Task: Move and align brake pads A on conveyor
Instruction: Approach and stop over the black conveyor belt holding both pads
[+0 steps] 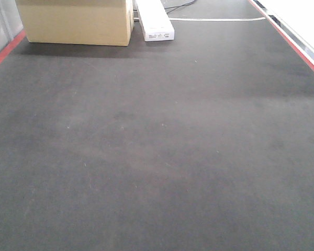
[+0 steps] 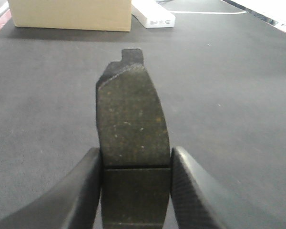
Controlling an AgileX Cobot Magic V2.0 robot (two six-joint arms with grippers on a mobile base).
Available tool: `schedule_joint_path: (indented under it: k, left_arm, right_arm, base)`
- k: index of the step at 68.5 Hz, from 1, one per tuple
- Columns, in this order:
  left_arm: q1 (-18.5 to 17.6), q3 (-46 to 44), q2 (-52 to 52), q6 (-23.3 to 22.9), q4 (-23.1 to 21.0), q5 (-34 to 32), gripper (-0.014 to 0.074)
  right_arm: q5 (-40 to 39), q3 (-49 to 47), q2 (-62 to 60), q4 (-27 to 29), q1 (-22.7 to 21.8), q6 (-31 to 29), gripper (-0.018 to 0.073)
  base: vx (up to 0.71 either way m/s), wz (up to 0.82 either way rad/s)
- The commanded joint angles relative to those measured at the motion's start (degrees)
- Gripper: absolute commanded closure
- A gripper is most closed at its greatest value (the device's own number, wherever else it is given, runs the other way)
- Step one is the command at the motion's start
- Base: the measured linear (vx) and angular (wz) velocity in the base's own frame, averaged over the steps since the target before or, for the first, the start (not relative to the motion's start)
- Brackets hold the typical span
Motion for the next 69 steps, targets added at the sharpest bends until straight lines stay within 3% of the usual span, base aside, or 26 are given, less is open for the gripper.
schedule_joint_path:
  k: [1, 69]
  left_arm:
    - [-0.4, -1.6, 0.3, -0.2, -0.4, -5.6, 0.0602]
    - [-0.4, -1.6, 0.3, -0.2, -0.4, -5.6, 0.0602]
  right_arm:
    - [-5.5, -1.8, 0.3, -0.2, -0.3, -0.3, 0.0571]
    - [-5.5, -1.8, 0.3, -0.2, -0.3, -0.3, 0.0571]
  base:
    - [0.17, 0.08]
    - [0.04, 0.0]
